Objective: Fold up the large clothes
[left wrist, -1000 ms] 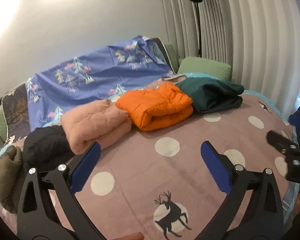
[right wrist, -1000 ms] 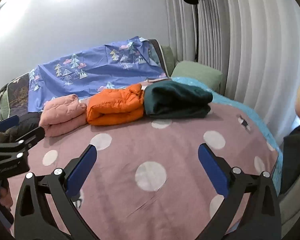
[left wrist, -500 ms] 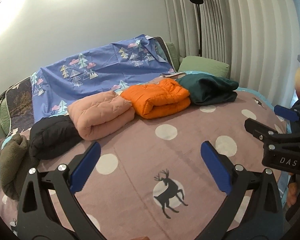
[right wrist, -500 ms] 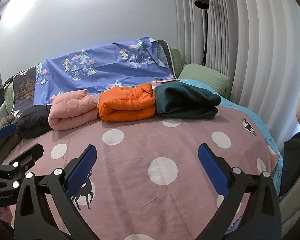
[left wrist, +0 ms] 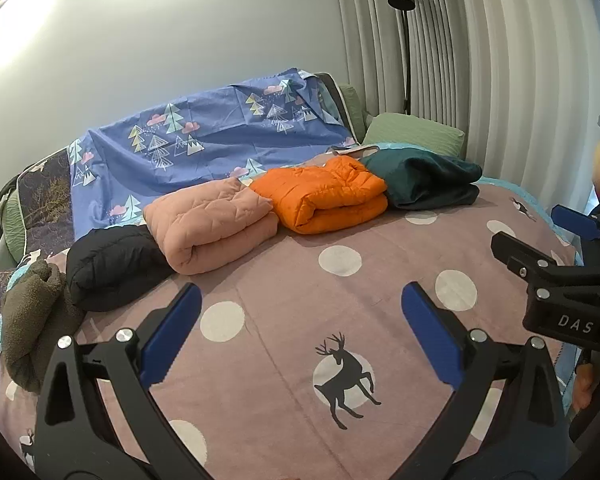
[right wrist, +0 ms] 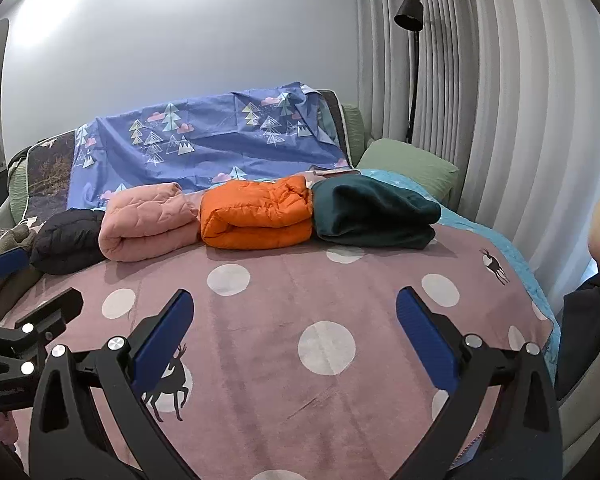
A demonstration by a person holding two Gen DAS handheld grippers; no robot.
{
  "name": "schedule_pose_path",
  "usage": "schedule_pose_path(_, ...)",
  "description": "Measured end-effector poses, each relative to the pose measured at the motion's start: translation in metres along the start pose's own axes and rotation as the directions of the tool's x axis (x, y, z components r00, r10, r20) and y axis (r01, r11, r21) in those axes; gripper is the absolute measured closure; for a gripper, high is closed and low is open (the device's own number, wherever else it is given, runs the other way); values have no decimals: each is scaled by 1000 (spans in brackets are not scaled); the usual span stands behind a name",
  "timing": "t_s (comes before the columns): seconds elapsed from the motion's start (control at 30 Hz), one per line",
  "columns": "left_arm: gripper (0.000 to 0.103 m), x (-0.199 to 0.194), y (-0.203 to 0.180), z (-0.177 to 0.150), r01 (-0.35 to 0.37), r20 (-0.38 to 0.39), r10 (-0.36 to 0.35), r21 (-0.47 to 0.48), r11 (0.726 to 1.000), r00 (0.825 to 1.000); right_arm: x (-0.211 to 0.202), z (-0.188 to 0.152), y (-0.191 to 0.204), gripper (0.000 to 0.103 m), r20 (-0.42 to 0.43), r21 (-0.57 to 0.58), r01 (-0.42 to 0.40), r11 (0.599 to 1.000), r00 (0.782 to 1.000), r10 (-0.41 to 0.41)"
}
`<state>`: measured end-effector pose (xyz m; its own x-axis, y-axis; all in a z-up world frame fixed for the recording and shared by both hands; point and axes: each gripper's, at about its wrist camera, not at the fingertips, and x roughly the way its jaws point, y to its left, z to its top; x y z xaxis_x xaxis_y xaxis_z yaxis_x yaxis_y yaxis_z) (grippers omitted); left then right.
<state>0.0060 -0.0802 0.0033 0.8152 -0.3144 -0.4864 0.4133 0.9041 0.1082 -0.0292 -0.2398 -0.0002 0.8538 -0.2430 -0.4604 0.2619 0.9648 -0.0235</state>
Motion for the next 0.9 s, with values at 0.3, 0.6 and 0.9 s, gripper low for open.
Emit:
schedule_pose_path(0.3, 2, -2, -4, -1, -2, 1, 2, 13, 1000, 1000, 0, -1, 0, 2, -2, 1, 3, 1000, 1000, -3)
schedule_pose_path(0.6, 2, -2, -7, -1, -9, 0, 9, 23, 1000, 1000, -3, -4, 0, 2, 9, 3, 13, 1000, 1000, -13)
schedule_pose_path(0.9, 2, 0, -7, 0, 3, -11, -3, 23, 1000, 1000, -5, 1, -3, 2, 17, 6, 19, 1000, 1000, -19)
